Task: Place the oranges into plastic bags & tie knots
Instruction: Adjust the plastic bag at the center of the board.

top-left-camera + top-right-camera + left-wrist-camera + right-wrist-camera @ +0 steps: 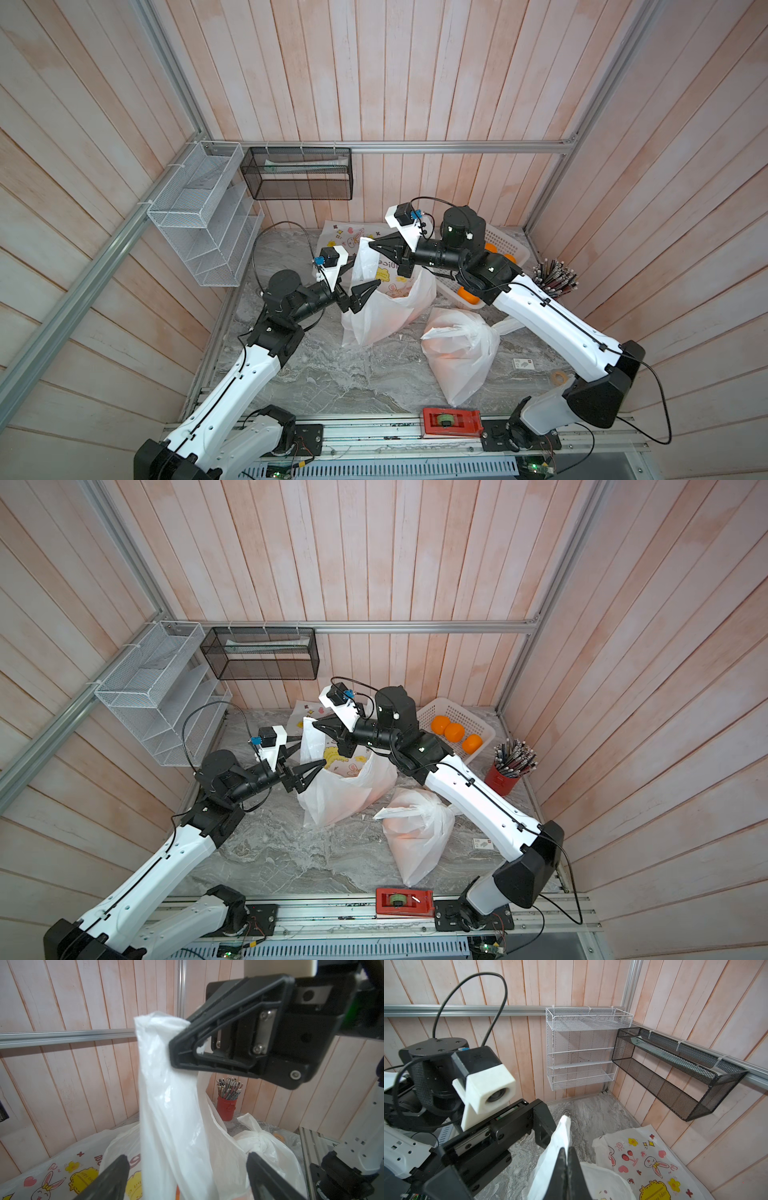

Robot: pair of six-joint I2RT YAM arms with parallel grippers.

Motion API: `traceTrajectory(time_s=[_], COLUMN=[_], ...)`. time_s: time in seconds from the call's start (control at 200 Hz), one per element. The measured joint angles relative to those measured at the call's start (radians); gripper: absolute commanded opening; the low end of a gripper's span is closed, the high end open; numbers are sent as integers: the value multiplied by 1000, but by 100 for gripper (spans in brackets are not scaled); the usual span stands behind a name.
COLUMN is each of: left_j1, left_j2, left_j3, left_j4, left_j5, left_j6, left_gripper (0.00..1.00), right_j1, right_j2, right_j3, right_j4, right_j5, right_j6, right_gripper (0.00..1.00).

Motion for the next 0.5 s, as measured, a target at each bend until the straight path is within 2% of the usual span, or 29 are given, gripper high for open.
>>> traceTrajectory(time_s=[0.165,0.36,0.5], left_j1=[-52,-80,-80], left_j2=[26,40,42], left_j3=[-1,-3,-3], left_j4=[29,56,68], left_j5=[-72,-100,-106], left_j6=[3,3,5], left_gripper=[51,20,6], right_j1=[0,0,0], right_j2=[0,4,4], right_j3=[0,19,26], right_j4=[1,3,8], right_j5=[22,52,63], right_j6=[26,47,64], right_gripper=[0,0,0])
